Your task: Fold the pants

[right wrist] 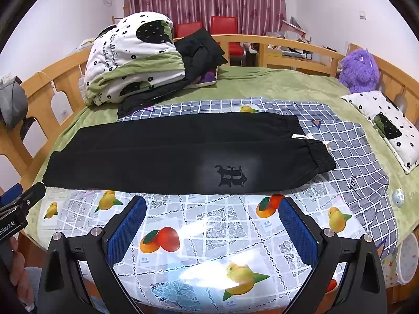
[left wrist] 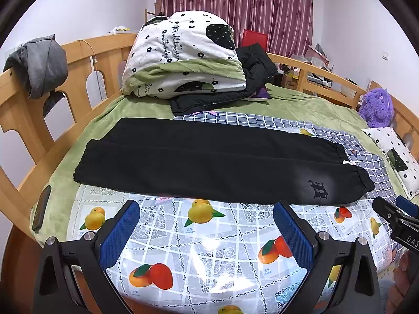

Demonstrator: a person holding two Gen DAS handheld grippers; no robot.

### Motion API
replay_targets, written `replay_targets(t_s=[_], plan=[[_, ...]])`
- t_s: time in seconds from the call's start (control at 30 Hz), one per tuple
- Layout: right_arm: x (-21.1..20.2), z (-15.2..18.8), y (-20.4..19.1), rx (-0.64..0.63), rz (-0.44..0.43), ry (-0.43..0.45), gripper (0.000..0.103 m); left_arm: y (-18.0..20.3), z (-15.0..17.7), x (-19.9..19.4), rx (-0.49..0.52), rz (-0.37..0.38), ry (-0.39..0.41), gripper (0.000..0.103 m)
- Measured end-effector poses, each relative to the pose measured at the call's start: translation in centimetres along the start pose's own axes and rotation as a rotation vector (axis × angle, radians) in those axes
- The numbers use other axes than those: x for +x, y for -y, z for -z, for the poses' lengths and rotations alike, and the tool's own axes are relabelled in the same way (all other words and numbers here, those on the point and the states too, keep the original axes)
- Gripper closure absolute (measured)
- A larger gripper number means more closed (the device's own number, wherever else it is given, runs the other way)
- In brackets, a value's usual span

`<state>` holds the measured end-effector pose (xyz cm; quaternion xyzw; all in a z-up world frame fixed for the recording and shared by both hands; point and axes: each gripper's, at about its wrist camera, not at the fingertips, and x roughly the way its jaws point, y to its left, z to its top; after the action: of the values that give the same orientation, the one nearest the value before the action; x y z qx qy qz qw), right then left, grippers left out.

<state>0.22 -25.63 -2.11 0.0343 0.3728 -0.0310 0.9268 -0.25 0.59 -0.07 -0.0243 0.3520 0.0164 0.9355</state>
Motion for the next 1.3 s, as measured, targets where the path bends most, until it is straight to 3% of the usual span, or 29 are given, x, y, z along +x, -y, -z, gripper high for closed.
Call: replay_targets(t_s=[1.3], plan=[[0.09, -0.08, -0.46, -0.024, -0.015, -0.006, 0.003, -0.37, -0.03, 0.07, -0.007, 0.03, -0.009, 0.001]])
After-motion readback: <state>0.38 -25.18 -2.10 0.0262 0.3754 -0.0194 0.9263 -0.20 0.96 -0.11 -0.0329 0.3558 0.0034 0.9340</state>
